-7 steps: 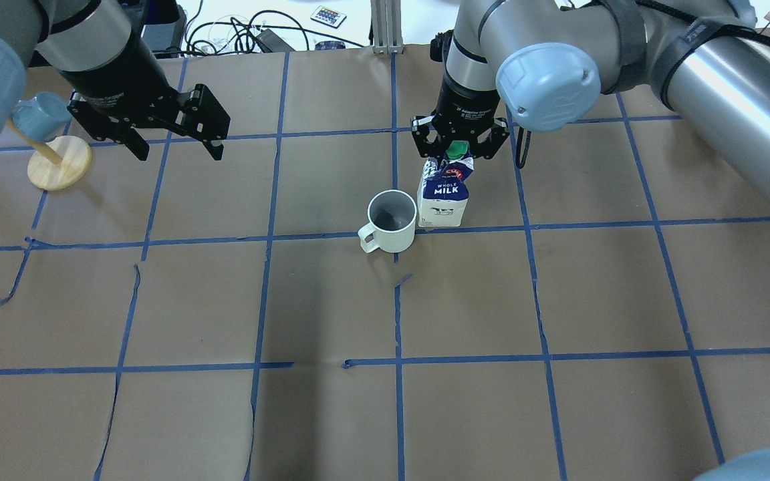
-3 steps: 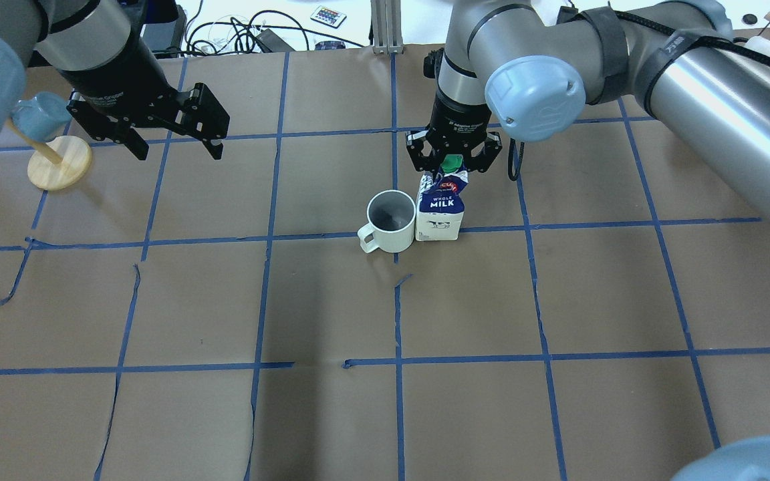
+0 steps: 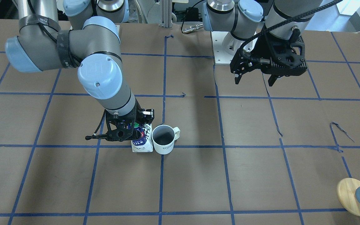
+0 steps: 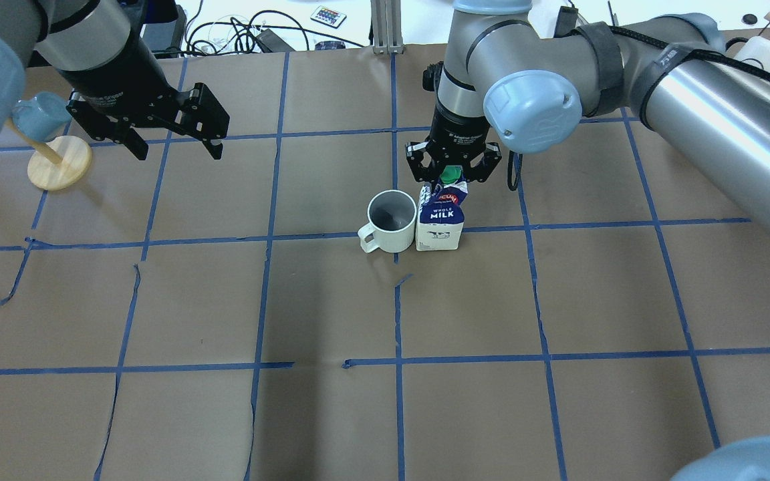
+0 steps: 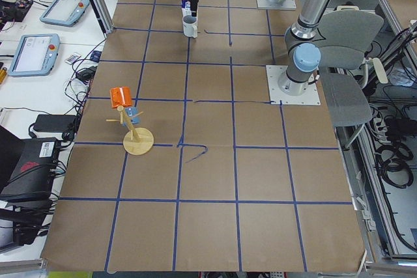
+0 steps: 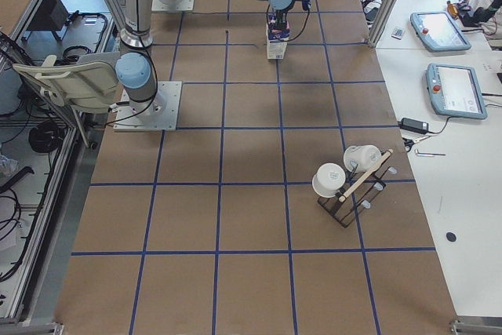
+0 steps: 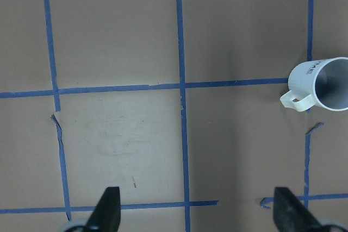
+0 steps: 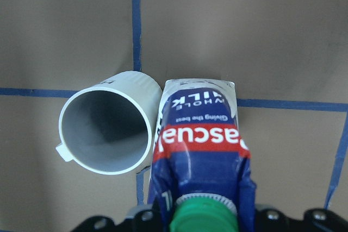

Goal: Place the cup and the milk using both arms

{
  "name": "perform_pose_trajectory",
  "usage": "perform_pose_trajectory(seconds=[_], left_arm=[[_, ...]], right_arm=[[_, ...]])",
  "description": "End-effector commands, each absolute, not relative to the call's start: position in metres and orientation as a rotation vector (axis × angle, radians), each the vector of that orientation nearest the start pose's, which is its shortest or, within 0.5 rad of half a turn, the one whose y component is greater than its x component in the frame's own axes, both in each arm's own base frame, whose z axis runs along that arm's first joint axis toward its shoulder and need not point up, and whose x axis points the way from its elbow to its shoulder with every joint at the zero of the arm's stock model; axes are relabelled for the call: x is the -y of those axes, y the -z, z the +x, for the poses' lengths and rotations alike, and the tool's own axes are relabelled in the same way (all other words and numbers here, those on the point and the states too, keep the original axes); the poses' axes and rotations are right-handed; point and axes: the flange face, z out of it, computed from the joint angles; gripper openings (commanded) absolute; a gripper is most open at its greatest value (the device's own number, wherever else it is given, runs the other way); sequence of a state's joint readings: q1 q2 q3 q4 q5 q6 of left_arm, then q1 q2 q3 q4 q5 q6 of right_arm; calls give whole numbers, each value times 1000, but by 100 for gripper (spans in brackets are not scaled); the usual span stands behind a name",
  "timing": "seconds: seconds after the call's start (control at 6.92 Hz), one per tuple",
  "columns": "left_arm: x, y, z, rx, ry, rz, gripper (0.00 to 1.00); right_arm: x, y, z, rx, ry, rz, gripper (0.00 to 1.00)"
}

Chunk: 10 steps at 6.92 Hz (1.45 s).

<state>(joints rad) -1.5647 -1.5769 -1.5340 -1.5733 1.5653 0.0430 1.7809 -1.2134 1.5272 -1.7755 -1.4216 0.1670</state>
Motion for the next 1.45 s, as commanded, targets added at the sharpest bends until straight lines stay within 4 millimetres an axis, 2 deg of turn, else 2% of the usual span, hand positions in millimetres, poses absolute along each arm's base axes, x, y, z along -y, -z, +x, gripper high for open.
perform_pose_trajectory(seconds=[0.0, 0.14, 0.29, 0.43, 0.58, 0.72, 0.87, 1.01, 1.16, 1.3], left_arm=[[498, -503, -131, -3145, 44, 56, 100], [498, -503, -131, -3145, 44, 56, 100], [498, -503, -131, -3145, 46, 56, 100], [498, -503, -131, -3145, 44, 58, 100], [498, -503, -131, -3145, 44, 56, 100], [498, -503, -131, -3143, 44, 58, 100], [498, -503, -131, -3143, 44, 58, 100], [498, -503, -131, -3143, 44, 58, 100], [498, -503, -131, -3143, 44, 58, 100], [498, -503, -131, -3143, 44, 58, 100]], right_arm=[[570, -336, 272, -3003, -168, -48, 100], [576, -357, 272, -3009, -106, -53, 100], [579, -399, 271, -3007, -59, -61, 100], [581, -444, 252, -3048, -52, -94, 100], [576, -488, 229, -3119, 57, -203, 100], [549, -523, 217, -3117, 135, -263, 100], [551, -531, 184, -3104, 220, -326, 100], [556, -526, 159, -3101, 238, -254, 100], [556, -519, 152, -3119, 232, -267, 100], [555, -514, 155, -3112, 239, -263, 100]])
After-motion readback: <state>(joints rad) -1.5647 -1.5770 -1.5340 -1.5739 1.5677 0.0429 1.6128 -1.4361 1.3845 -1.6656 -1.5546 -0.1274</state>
